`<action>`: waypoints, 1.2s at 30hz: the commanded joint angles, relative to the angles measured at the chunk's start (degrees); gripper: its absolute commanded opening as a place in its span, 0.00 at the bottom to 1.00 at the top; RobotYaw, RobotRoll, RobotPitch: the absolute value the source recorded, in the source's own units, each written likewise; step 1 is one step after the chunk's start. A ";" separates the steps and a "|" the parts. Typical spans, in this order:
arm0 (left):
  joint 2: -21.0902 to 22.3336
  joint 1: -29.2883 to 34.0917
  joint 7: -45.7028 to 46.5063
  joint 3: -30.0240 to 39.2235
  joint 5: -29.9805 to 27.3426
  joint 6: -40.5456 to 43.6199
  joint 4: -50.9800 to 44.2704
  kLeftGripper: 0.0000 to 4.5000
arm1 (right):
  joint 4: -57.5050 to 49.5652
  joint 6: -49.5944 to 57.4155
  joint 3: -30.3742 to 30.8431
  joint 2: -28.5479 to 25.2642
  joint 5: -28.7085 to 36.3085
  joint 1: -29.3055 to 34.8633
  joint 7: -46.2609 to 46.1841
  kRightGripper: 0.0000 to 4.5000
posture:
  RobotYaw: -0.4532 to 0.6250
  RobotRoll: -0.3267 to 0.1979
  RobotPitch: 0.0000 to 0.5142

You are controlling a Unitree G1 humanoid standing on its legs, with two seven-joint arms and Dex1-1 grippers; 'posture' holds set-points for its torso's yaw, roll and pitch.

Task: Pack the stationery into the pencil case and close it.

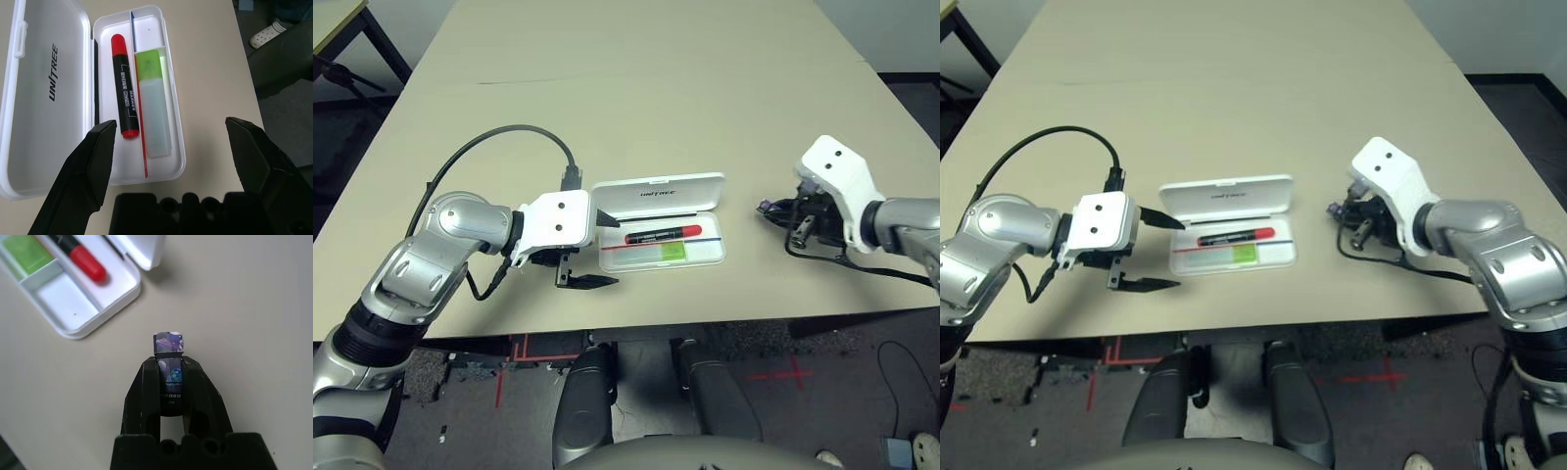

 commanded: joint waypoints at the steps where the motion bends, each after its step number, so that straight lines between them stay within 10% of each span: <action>1: 0.52 -0.35 -0.76 -0.73 0.48 -0.56 0.83 1.00 | 3.41 -14.71 1.63 -2.99 -1.80 1.53 10.08 0.07 | 0.34 0.62 0.35; 11: 0.46 -0.06 -0.54 -0.84 0.66 -0.14 0.27 1.00 | 11.47 -32.68 6.93 2.18 -6.78 -4.15 18.21 0.07 | 0.36 0.62 0.34; 36: 0.11 0.93 1.02 -1.11 0.89 1.57 -1.35 1.00 | 14.88 -36.00 15.93 13.17 -14.00 -11.55 20.40 0.07 | 0.38 0.62 0.37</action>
